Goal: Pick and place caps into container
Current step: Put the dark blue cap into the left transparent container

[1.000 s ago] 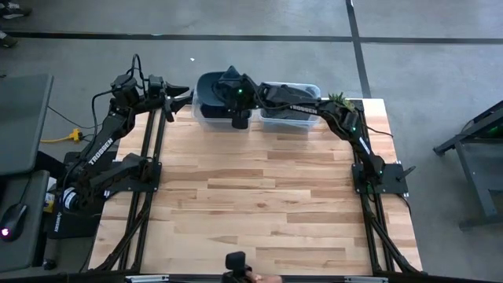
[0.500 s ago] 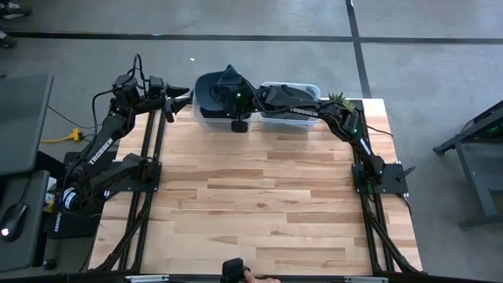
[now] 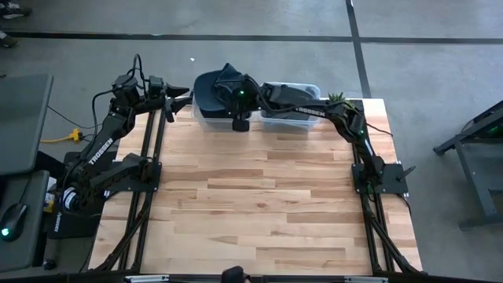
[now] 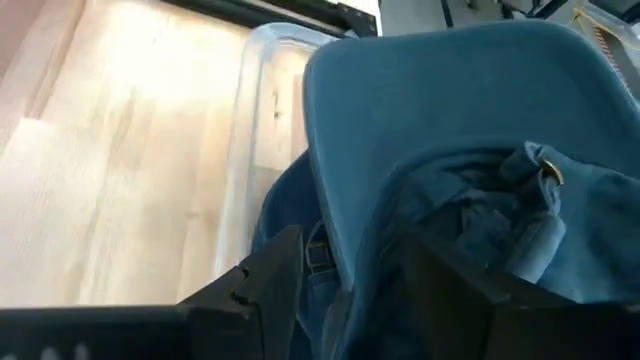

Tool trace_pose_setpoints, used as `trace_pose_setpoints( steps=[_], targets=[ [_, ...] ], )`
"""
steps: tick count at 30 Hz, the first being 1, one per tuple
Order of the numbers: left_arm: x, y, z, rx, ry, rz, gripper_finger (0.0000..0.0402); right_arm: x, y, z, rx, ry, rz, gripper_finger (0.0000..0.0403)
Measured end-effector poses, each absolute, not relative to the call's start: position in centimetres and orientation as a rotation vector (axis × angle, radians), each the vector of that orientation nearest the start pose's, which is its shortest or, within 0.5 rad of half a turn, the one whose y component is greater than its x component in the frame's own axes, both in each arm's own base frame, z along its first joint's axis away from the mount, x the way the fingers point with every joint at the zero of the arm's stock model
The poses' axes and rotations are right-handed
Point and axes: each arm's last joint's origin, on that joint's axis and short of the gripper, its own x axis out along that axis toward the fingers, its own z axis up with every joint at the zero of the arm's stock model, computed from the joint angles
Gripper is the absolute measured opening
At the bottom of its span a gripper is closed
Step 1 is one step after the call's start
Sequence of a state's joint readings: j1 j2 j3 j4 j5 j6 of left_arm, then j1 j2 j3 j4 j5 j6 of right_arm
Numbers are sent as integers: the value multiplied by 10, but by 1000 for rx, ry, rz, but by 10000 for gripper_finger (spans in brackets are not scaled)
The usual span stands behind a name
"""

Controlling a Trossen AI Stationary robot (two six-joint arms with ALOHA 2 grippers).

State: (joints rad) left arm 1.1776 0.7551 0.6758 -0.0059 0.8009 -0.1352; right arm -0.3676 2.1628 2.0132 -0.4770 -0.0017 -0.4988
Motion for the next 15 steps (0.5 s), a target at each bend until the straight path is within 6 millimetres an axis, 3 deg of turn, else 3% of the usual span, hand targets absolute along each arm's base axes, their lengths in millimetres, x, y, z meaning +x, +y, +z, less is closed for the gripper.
trace_pose_setpoints(
  steps=[5, 10, 15],
  targets=[
    [82, 144, 317, -206, 22, 380, 232, 464, -171, 303, -399, 650, -248, 126],
    [82, 144, 317, -206, 22, 381, 232, 459, -184, 309, -446, 637, -310, 17],
    [82, 144, 317, -211, 25, 382, 232, 452, -202, 312, -423, 620, -354, 2]
  ],
)
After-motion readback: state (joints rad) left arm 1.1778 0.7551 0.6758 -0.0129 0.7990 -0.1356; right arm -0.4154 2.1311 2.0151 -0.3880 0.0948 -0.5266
